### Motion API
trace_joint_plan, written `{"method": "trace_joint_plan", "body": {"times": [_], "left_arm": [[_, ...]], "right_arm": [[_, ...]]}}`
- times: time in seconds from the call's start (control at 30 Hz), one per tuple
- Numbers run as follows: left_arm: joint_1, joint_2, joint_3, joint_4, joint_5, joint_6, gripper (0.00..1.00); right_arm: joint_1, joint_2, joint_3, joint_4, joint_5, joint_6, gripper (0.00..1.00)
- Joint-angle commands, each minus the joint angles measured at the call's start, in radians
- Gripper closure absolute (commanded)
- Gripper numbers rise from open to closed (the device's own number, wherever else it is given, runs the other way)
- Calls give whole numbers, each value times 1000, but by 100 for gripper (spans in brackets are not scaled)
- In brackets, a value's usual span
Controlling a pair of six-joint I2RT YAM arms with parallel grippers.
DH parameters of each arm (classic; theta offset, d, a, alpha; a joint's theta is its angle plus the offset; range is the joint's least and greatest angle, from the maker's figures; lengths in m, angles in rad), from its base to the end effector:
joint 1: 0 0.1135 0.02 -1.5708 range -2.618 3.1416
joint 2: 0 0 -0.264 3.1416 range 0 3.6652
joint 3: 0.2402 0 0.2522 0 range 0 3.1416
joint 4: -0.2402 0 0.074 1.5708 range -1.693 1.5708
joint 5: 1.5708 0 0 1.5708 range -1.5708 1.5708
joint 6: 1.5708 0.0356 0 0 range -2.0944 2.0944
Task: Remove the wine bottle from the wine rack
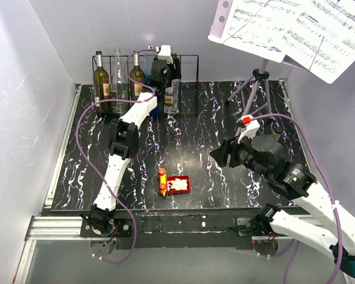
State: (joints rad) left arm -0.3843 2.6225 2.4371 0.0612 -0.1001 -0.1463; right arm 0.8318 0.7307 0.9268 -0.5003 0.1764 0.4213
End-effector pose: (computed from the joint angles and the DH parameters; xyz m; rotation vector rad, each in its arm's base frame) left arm 0.5665 -0.2253 0.2447 0.1274 1.6993 -0.3118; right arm 0.1097 0.1111 0.3636 -0.2701 1.9108 0.6911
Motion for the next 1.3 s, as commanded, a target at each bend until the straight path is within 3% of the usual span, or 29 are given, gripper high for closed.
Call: {"method": "trace_joint_plan", "body": {"times": [0.0,0.13,0.27,0.3,0.47,1.03,1.27], "left_arm": [[9,28,46,61,-1,2,43],[4,5,10,115,37,14,60],[-11,-38,-35,124,68,51,96],[-18,-60,-65,137,71,60,100],[-42,-171,-214,226,85,59,100],[-68,-432,-506,350,97,-39,100],[-91,-516,-622,390,100,-12,100]], "right_arm": [[4,7,47,9,-6,20,33],[4,33,60,14,6,7,33],[4,61,64,29,14,-3,33],[4,65,66,35,11,-4,33],[6,73,72,46,12,-13,33],[4,-56,-9,120,72,-56,32],[4,-99,-26,131,118,-69,32]]}}
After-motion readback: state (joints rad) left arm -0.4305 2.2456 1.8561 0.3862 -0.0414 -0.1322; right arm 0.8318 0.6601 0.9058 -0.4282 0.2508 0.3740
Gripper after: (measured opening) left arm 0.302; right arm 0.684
